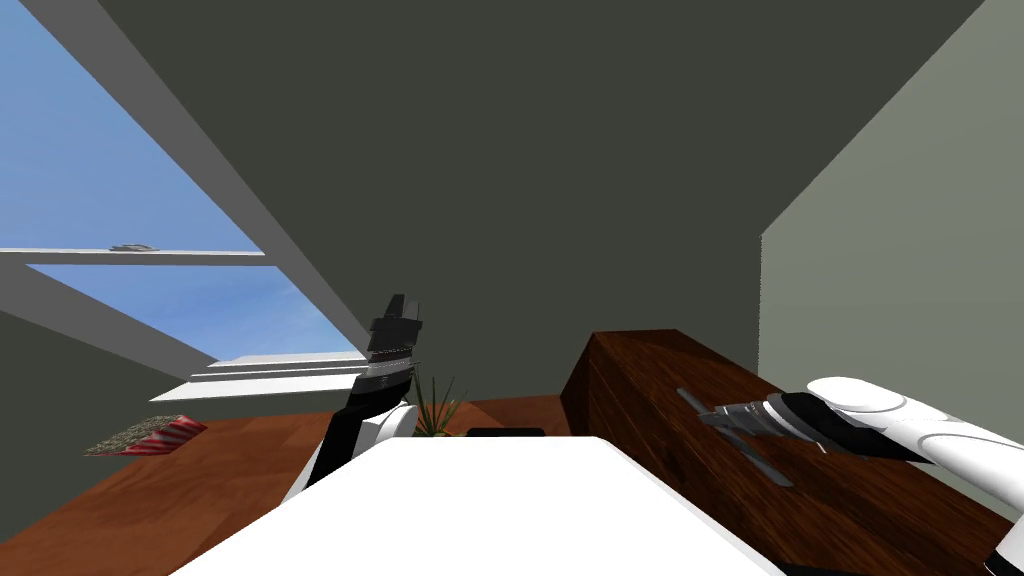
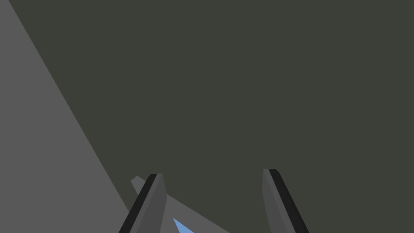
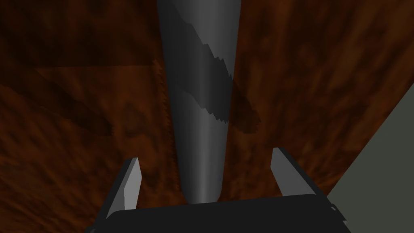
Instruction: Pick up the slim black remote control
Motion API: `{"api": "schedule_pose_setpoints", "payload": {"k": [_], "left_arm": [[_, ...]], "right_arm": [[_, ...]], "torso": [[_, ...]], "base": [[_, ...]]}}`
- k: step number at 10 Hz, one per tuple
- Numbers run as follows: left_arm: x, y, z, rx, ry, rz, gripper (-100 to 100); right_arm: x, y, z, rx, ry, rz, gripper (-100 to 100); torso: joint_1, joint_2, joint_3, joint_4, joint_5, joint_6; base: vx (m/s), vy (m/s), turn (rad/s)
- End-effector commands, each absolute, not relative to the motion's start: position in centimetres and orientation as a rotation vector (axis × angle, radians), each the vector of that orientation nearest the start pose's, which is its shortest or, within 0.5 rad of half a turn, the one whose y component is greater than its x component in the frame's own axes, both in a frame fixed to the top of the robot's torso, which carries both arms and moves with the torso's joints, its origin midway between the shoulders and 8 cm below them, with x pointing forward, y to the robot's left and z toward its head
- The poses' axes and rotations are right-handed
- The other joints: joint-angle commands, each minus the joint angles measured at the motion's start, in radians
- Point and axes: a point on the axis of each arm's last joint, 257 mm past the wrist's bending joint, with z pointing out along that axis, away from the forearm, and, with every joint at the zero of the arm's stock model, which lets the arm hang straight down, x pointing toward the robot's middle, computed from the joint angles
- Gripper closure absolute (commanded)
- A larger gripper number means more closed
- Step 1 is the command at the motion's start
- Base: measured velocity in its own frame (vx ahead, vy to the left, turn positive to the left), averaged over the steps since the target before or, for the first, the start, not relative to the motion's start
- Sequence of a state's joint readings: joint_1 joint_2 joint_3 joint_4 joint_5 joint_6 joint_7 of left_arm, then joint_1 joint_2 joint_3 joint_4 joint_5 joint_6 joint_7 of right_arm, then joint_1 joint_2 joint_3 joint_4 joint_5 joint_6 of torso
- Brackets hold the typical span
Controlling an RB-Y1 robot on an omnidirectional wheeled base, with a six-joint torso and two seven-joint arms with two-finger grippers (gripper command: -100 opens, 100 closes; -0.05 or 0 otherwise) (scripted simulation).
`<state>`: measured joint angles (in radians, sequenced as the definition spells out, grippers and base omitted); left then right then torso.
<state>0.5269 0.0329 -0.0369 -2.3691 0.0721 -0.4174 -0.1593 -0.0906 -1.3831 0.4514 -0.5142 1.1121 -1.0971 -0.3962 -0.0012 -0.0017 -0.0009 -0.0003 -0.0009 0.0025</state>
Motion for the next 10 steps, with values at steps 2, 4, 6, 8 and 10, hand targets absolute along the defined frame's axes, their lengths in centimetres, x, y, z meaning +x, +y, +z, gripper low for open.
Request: {"api": "schedule_pose_setpoints", "payload": {"k": [2, 4, 6, 8, 10], "left_arm": [[33.9, 27.2, 3.9, -0.637, 0.653, -1.229, 0], [33.9, 27.2, 3.9, -0.637, 0.653, -1.229, 0], [33.9, 27.2, 3.9, -0.637, 0.653, -1.229, 0], [33.9, 27.2, 3.9, -0.637, 0.653, -1.229, 0], [33.9, 27.2, 3.9, -0.637, 0.653, -1.229, 0]], "right_arm": [[20.6, -71.2, -31.9, -0.095, 2.891, -0.033, -100], [20.6, -71.2, -32.0, -0.094, 2.889, -0.037, 100], [20.6, -71.3, -31.9, -0.093, 2.888, -0.038, 100], [20.6, -71.3, -31.9, -0.092, 2.888, -0.038, 0], [20.9, -71.5, -30.7, -0.102, 2.890, -0.036, 100]], "torso": [[-0.001, 0.000, 0.000, 0.000, 0.000, 0.000], [0.000, 0.000, 0.000, 0.000, 0.000, 0.000], [-0.003, 0.000, 0.000, -0.001, -0.003, 0.000], [-0.004, 0.000, -0.001, -0.001, -0.003, 0.000], [-0.003, 0.000, 0.000, 0.000, -0.002, 0.001]], "base": [[0.013, -0.018, 0.042], [0.001, -0.003, -0.001], [0.000, 0.000, 0.000], [0.000, 0.000, 0.000], [-0.009, 0.012, -0.061]]}}
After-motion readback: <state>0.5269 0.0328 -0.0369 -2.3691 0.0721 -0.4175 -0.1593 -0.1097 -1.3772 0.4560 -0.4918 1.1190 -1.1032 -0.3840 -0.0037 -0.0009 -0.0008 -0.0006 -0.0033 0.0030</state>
